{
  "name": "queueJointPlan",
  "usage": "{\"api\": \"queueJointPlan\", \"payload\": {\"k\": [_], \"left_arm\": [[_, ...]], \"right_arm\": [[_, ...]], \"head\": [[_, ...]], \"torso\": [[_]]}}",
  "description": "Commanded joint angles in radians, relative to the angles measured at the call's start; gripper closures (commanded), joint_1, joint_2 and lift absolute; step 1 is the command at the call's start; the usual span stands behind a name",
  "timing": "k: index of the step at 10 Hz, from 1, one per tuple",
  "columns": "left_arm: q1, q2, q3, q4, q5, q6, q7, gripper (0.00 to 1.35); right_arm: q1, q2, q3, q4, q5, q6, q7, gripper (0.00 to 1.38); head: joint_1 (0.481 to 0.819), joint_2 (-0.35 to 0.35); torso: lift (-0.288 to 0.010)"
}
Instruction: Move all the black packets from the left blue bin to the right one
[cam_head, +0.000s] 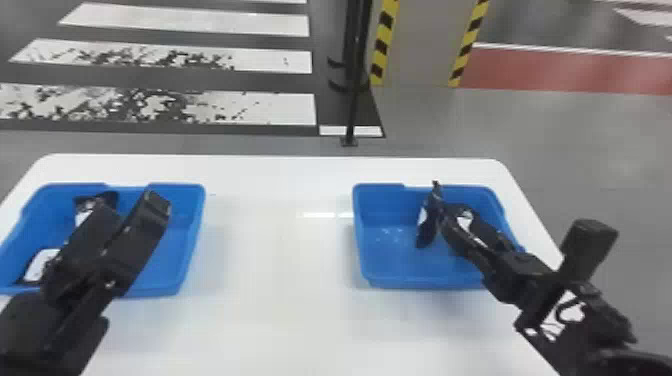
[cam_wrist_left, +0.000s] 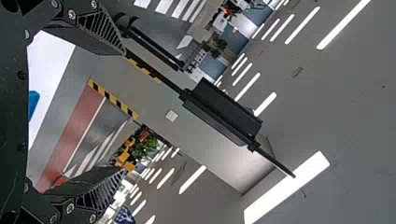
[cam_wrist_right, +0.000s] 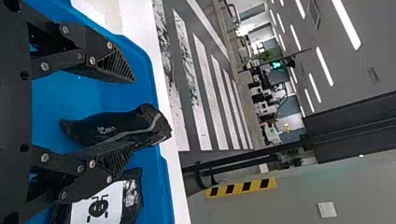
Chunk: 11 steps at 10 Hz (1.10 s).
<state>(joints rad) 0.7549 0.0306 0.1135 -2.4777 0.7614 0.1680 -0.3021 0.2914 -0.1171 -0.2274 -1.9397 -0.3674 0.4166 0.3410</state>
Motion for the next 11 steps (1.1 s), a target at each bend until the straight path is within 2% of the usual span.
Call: {"api": "queueJointPlan", "payload": {"k": [1, 4, 7, 11], "left_arm": [[0.001, 0.002, 0.004, 0.000, -0.002, 0.001, 0.000, 0.17], [0.001, 0.008, 0.040, 0.000, -0.016, 0.011, 0.009, 0.17], [0.006, 0.006, 0.098, 0.002, -0.071, 0.063, 0.035, 0.17], [-0.073, 0.002, 0.206, 0.069, -0.181, 0.124, 0.060, 0.17]], "right_arm": [[0.082, 0.017, 0.000, -0.084, 0.028, -0.058, -0.023, 0.16], [0.266, 0.053, 0.046, -0.283, 0.064, -0.188, -0.033, 0.18], [0.420, 0.059, 0.122, -0.408, 0.042, -0.267, -0.033, 0.18], [0.617, 0.062, 0.152, -0.533, 0.034, -0.301, -0.030, 0.18]], "head": [[0.695, -0.112], [0.695, -0.109], [0.695, -0.011], [0.695, 0.114]], "torso": [[-0.140], [-0.140], [-0.140], [-0.140]]}}
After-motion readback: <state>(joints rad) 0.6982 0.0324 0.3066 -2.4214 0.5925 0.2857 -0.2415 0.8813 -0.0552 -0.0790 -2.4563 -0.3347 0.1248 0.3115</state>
